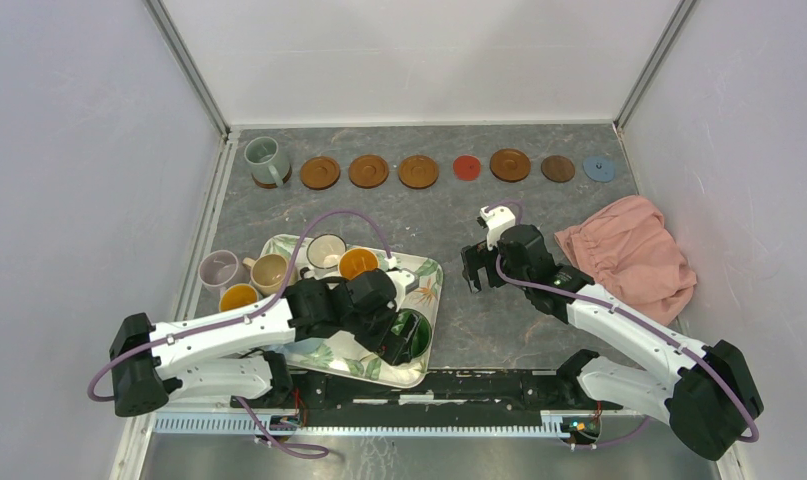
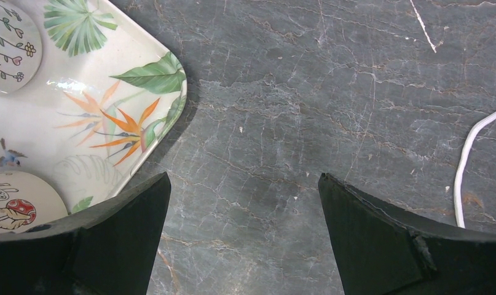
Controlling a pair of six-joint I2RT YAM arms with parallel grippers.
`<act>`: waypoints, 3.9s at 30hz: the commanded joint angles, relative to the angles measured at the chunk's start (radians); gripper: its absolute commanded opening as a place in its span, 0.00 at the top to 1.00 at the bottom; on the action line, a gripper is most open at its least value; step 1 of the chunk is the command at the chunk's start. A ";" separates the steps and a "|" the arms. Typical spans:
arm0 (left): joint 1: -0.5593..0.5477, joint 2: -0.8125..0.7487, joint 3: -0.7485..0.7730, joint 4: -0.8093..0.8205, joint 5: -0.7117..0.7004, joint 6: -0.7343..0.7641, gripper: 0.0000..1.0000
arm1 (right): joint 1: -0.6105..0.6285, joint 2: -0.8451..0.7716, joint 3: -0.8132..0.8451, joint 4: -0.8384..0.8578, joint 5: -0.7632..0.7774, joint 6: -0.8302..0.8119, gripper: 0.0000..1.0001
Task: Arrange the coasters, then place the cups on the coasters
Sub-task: Pick up the cup from the tray.
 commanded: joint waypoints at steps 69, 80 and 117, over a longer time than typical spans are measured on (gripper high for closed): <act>-0.023 0.155 0.080 -0.104 -0.275 -0.113 0.57 | 0.092 -0.029 0.048 -0.016 0.058 -0.033 0.02; -0.057 0.171 0.021 0.060 -0.554 -0.264 0.53 | 0.091 -0.045 0.052 -0.020 0.098 -0.033 0.02; -0.134 0.177 0.115 0.330 -0.743 -0.114 0.98 | 0.093 -0.067 0.064 -0.039 0.214 0.006 0.02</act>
